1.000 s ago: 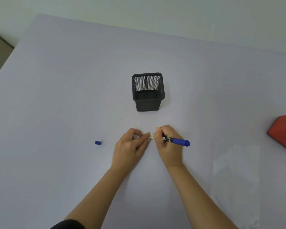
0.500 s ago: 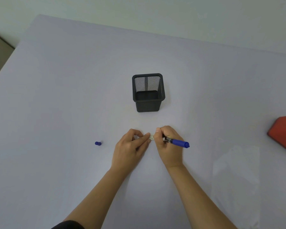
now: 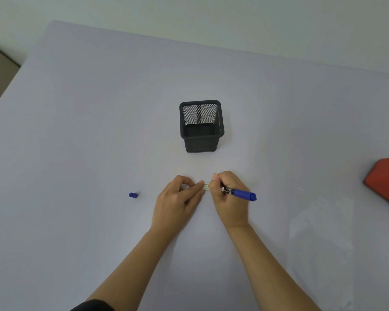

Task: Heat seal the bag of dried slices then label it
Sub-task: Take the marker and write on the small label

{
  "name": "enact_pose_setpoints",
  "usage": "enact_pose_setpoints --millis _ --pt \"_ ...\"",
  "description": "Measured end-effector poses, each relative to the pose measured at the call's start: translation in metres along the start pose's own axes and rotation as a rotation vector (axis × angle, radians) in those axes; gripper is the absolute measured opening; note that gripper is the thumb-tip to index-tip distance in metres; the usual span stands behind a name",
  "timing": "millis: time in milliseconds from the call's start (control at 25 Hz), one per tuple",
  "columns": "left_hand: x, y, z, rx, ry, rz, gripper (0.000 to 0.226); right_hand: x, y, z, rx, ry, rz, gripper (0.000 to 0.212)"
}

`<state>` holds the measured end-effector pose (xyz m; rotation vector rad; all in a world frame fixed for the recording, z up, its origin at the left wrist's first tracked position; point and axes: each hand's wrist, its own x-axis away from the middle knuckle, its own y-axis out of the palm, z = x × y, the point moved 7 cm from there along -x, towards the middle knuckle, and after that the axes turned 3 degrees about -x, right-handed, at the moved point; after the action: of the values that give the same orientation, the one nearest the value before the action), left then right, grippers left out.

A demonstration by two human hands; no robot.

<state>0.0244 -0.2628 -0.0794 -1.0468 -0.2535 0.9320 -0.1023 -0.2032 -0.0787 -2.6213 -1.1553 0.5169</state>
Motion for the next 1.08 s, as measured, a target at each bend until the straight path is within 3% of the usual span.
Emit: enact_pose_setpoints --millis 1080 --pt "0.0001 -0.0002 0.0012 -0.011 0.012 0.000 0.025 0.0018 -0.0023 -0.0069 0.095 -0.082 0.037 0.035"
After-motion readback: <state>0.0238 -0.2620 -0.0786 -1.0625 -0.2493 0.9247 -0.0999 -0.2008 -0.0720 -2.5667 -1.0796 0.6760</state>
